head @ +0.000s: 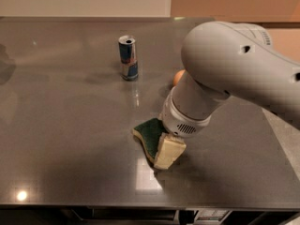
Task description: Pick sponge
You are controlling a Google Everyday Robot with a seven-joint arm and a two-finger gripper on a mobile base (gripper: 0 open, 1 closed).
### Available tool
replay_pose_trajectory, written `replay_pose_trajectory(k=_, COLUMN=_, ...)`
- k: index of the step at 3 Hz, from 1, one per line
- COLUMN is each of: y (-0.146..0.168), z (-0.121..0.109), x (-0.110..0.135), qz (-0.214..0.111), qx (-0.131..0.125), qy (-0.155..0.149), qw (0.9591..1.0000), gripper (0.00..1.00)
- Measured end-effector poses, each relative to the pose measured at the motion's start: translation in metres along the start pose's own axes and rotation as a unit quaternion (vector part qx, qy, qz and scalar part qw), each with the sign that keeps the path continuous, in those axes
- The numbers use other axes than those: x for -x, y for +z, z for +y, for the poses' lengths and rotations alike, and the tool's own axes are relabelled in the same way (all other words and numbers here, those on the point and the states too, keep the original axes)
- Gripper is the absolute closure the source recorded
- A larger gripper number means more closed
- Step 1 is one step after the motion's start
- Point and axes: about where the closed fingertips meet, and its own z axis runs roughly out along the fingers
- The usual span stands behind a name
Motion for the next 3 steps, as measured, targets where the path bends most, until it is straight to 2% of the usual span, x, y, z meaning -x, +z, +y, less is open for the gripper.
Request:
replay_pose_trajectory(k=2, y=-0.024, z=-0.008, x=0.001, qz=-0.020, qx=0.035, qy=0.001, qw=0.9992, gripper=0.88)
replay_pose_trajectory(k=3, y=-0.053, z=-0.016, x=-0.002, qz=-0.036, qx=0.047, qy=-0.014, qw=0.9981, gripper=1.00)
